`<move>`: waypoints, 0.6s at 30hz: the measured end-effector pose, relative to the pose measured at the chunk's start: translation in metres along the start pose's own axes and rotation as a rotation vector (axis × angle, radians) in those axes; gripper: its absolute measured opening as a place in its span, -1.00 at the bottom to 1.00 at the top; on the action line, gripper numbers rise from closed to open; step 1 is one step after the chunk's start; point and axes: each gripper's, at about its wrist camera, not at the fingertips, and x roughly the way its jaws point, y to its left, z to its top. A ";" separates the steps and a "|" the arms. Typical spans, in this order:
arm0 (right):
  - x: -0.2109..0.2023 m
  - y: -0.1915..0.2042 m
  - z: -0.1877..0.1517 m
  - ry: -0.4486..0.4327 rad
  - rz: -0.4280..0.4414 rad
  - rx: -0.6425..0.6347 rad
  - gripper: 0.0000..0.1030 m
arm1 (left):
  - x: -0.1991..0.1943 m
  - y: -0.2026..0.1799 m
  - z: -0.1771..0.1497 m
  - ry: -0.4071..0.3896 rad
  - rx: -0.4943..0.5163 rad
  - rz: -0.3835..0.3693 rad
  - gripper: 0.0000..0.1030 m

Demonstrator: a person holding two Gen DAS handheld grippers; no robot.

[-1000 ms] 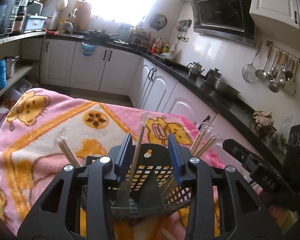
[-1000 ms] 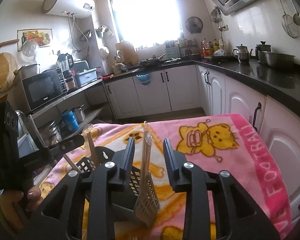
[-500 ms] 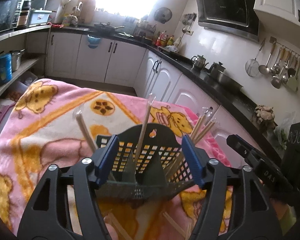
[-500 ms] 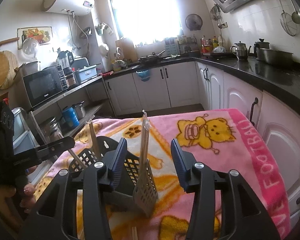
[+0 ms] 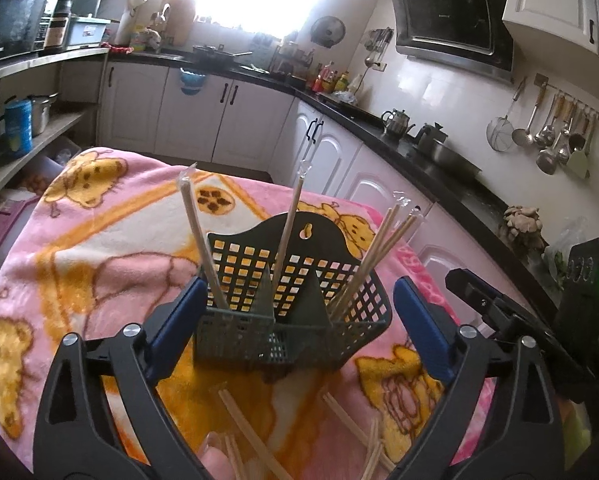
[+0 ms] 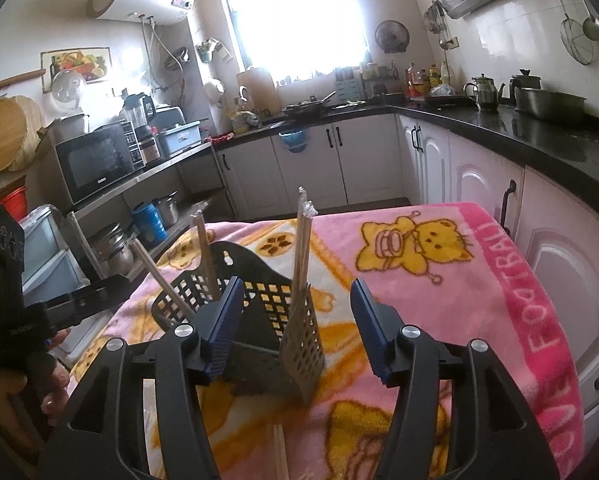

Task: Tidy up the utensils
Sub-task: 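Lower the left tool's chopstick into the caddy and open while the right tool releases its own, then move both open tools back down toward the loose chopsticks on the blanket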

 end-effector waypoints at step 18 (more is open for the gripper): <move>-0.019 0.016 -0.031 0.057 0.018 -0.033 0.08 | -0.027 0.009 -0.030 -0.002 -0.002 0.035 0.78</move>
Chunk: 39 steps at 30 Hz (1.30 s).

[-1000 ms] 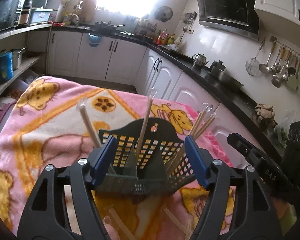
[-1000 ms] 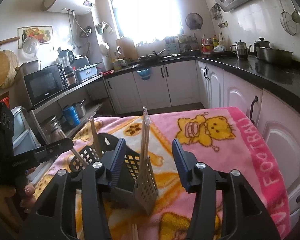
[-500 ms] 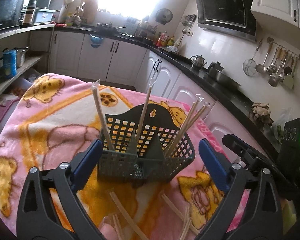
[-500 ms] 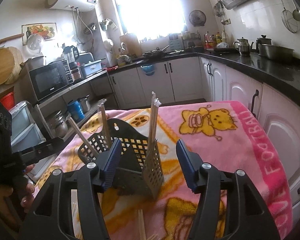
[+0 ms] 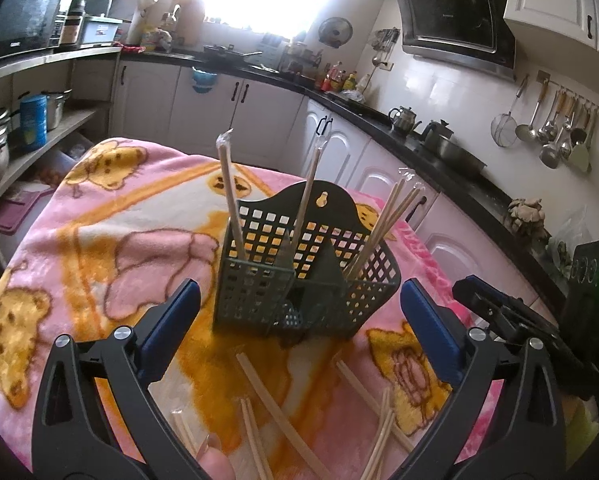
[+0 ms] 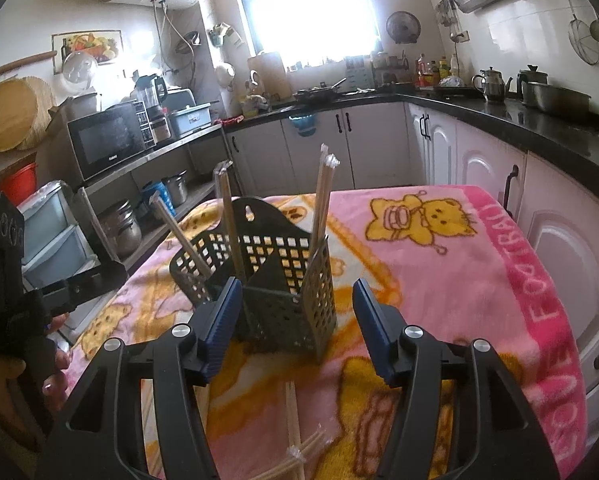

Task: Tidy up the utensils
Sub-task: 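Move both open tools back down toward the loose chopsticks on the blanket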

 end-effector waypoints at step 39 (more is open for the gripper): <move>0.000 0.028 -0.085 0.163 0.048 -0.047 0.08 | -0.022 0.028 -0.067 0.053 -0.051 0.071 0.78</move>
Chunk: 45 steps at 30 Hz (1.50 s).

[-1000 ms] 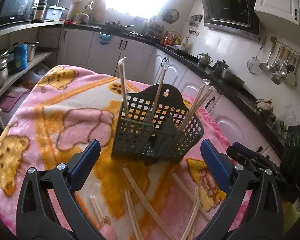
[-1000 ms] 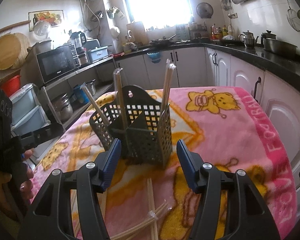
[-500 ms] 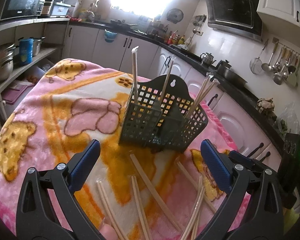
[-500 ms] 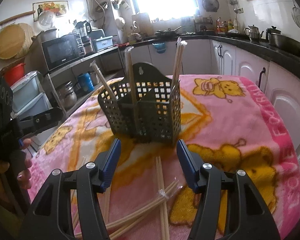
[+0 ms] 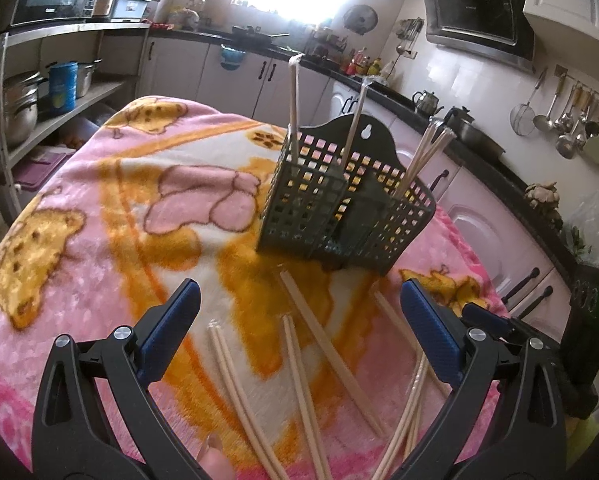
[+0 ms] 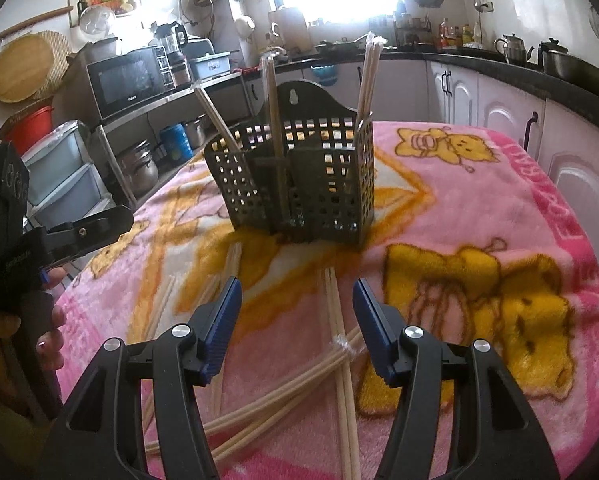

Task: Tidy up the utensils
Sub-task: 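Move both open tools back down toward the loose chopsticks on the blanket, then close the left tool on a wooden chopstick while the right tool grasps another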

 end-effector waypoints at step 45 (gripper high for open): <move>0.039 -0.021 -0.030 0.127 -0.037 0.022 -0.33 | 0.038 0.029 -0.055 0.186 -0.054 0.070 0.65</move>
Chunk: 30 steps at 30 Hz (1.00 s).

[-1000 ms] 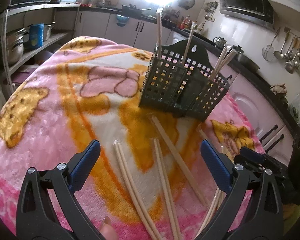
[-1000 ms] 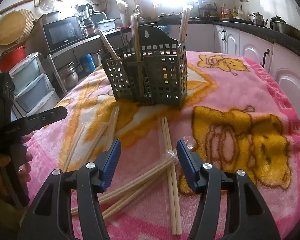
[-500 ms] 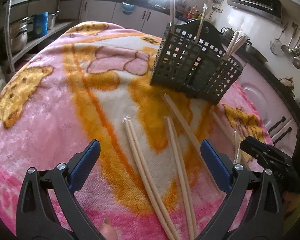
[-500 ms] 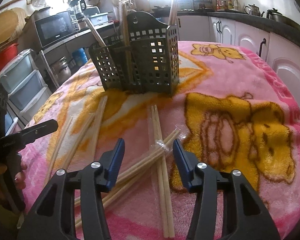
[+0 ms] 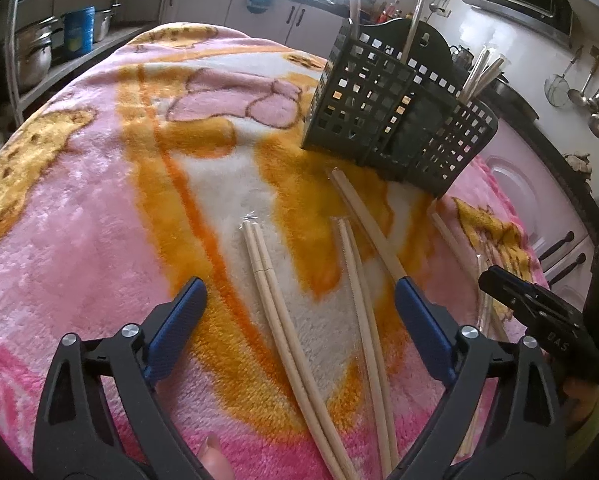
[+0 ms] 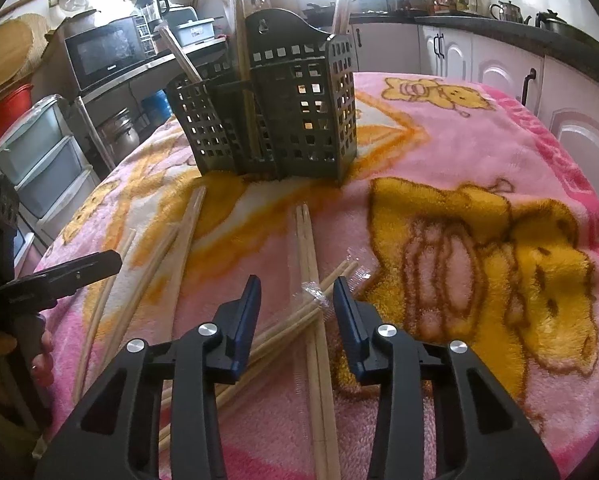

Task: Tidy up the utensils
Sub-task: 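Close the left tool on a wooden chopstick while the right tool grasps another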

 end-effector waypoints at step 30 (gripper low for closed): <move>-0.013 -0.020 0.000 -0.040 -0.001 0.087 -0.86 | 0.021 0.006 0.022 0.011 0.020 0.171 -0.76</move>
